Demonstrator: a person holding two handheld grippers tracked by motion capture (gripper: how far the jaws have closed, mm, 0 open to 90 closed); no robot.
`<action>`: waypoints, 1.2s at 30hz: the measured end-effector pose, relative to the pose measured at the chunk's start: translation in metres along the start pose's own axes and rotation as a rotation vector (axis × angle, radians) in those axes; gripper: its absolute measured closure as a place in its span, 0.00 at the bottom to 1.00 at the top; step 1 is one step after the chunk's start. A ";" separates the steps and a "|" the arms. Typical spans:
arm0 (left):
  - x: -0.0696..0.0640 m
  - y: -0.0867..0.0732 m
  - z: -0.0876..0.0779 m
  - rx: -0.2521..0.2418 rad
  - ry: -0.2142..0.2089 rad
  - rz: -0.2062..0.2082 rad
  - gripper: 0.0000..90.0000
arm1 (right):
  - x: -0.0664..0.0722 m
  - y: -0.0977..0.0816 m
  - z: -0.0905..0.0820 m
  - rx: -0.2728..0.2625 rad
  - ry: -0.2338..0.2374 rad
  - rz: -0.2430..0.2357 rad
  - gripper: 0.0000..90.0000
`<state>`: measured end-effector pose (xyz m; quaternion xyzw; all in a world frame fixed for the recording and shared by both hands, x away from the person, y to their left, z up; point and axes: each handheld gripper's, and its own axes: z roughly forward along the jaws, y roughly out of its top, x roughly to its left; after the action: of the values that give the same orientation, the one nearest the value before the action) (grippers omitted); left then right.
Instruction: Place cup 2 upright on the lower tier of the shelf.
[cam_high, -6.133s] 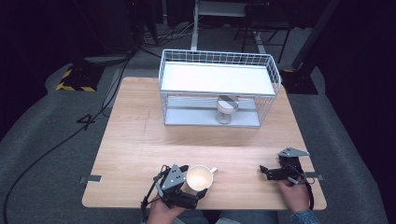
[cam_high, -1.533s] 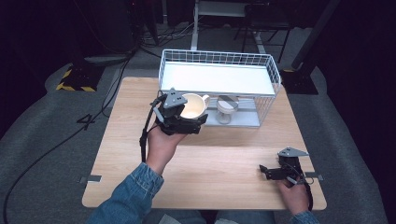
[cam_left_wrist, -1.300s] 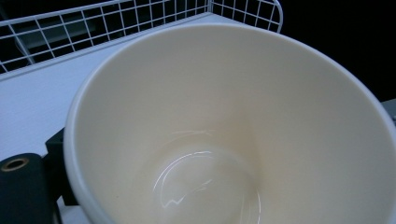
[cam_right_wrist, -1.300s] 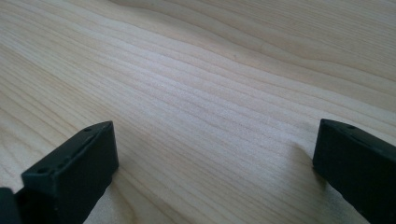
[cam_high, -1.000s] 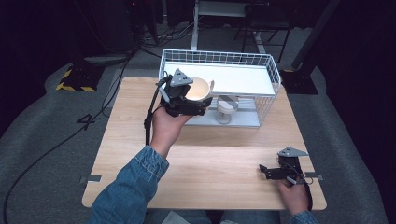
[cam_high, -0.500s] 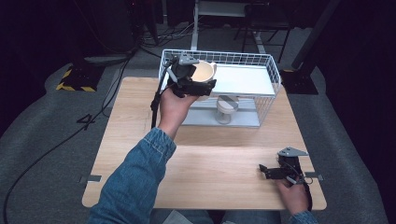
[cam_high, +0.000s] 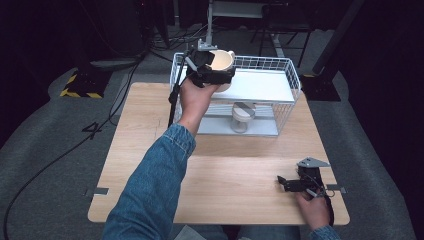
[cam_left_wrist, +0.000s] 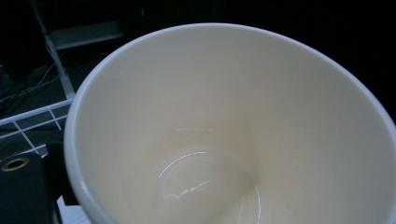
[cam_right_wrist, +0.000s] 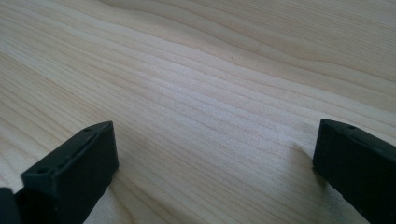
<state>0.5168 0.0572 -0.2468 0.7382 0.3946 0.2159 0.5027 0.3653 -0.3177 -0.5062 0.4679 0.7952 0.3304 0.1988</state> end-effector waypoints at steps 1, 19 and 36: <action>0.001 0.001 0.003 0.004 0.005 -0.004 0.10 | 0.000 0.000 0.000 0.000 0.000 0.001 0.00; 0.006 0.006 0.043 0.115 0.017 -0.042 0.10 | 0.000 0.000 0.000 0.001 0.001 0.002 0.00; 0.006 -0.001 0.058 0.124 0.025 -0.046 0.10 | 0.000 0.000 0.000 0.002 0.000 0.000 0.00</action>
<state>0.5611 0.0289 -0.2712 0.7559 0.4304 0.1888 0.4557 0.3652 -0.3178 -0.5060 0.4682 0.7956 0.3294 0.1983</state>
